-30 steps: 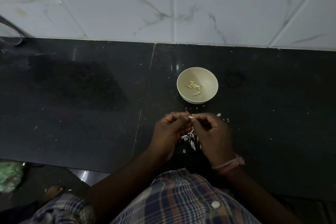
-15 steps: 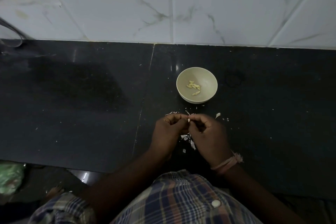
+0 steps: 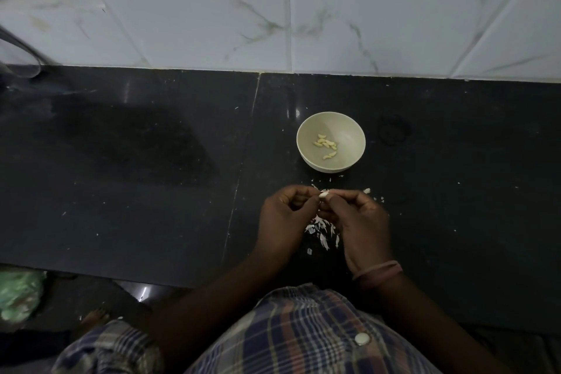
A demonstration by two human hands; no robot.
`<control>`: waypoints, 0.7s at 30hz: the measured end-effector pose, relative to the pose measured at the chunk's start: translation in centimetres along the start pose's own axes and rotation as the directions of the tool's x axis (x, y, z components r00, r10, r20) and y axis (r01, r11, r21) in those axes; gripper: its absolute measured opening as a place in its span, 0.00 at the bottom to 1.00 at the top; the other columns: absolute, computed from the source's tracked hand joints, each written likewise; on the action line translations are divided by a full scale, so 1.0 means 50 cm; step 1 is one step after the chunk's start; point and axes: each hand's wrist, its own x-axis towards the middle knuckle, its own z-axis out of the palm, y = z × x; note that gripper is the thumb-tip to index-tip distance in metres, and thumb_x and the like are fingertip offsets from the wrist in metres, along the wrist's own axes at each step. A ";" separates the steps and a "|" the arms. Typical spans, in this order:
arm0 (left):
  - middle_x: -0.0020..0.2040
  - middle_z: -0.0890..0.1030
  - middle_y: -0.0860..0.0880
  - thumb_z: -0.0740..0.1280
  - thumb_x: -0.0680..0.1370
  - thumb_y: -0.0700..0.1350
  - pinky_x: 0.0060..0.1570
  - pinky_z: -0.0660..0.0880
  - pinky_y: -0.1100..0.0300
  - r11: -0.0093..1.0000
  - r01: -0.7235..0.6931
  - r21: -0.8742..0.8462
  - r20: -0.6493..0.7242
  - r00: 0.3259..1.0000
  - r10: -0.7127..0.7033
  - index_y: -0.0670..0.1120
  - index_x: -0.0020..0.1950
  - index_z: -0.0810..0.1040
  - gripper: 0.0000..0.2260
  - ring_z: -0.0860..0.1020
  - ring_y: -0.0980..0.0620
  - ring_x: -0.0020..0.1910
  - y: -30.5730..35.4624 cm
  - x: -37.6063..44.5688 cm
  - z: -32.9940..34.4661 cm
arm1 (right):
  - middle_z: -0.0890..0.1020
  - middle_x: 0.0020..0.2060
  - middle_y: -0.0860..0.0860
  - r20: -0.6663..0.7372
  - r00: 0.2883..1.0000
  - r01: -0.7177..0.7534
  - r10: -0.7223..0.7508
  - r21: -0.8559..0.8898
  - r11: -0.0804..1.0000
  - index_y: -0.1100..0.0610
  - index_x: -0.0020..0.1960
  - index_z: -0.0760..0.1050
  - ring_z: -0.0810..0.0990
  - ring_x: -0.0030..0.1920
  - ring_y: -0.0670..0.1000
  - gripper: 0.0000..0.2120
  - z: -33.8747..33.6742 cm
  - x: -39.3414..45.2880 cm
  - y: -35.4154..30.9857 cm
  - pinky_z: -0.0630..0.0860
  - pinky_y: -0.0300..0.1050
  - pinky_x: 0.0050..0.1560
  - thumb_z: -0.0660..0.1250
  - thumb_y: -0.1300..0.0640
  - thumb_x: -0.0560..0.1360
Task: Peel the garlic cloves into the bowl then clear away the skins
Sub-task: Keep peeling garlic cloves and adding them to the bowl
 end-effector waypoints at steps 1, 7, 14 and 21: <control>0.42 0.87 0.51 0.72 0.77 0.37 0.44 0.79 0.64 1.000 -0.005 0.002 0.006 1.000 0.005 0.45 0.50 0.85 0.05 0.86 0.54 0.43 0.000 0.000 0.000 | 0.86 0.41 0.63 -0.008 1.000 -0.023 0.023 0.040 0.999 0.67 0.49 0.80 0.86 0.44 0.59 0.04 0.003 -0.002 -0.001 0.83 0.48 0.45 0.71 0.69 0.75; 0.42 0.87 0.51 0.72 0.77 0.38 0.42 0.79 0.64 0.996 -0.033 0.080 0.000 0.999 0.033 0.45 0.50 0.85 0.04 0.86 0.55 0.41 0.000 0.000 0.004 | 0.86 0.41 0.62 -0.021 0.999 0.033 -0.034 -0.053 0.998 0.63 0.43 0.79 0.85 0.42 0.58 0.04 0.001 0.004 0.006 0.81 0.52 0.47 0.70 0.70 0.73; 0.38 0.87 0.53 0.72 0.77 0.40 0.38 0.77 0.68 0.979 -0.090 0.181 0.001 0.996 0.091 0.48 0.47 0.86 0.04 0.85 0.59 0.38 0.012 -0.004 0.003 | 0.88 0.42 0.53 0.049 0.992 0.124 -0.116 -0.230 0.965 0.59 0.48 0.85 0.87 0.46 0.52 0.06 -0.006 0.003 0.005 0.82 0.42 0.47 0.72 0.66 0.74; 0.38 0.87 0.52 0.72 0.77 0.42 0.40 0.81 0.60 0.986 -0.066 0.151 0.019 0.998 0.064 0.48 0.45 0.86 0.03 0.85 0.55 0.38 0.013 0.002 -0.002 | 0.88 0.42 0.53 0.068 0.993 0.112 -0.099 -0.227 0.968 0.60 0.49 0.85 0.87 0.45 0.52 0.06 -0.006 0.004 0.003 0.82 0.43 0.46 0.71 0.66 0.76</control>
